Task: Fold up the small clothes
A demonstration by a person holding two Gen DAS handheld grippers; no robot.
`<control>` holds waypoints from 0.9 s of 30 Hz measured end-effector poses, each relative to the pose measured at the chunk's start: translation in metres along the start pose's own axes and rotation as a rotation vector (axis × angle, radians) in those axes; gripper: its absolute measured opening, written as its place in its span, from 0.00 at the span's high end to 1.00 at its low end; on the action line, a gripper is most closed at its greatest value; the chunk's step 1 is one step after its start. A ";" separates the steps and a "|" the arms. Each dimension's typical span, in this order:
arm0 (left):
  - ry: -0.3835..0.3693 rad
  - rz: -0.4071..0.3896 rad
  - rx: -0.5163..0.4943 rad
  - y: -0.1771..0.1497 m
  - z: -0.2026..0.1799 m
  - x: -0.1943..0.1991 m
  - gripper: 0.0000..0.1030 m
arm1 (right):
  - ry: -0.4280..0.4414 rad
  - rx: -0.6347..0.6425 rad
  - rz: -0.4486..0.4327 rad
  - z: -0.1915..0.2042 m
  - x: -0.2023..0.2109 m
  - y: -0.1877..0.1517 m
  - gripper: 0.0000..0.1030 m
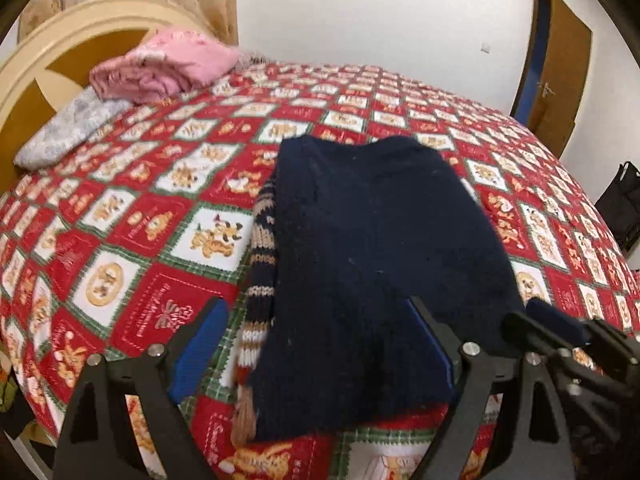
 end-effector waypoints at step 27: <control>0.069 -0.225 -0.115 -0.076 -0.017 0.183 0.00 | -0.191 -0.182 -0.342 0.029 0.245 -0.076 0.31</control>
Point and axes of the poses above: each gripper's, at about its wrist camera, not at the fingertips, and x roughly against the way its jaws point, z to its left, y to its top, the point moved 4 cm from there along -x, roughly the way its jaws point, and after that the axes turned 3 degrees about z, right-handed, at the moved point
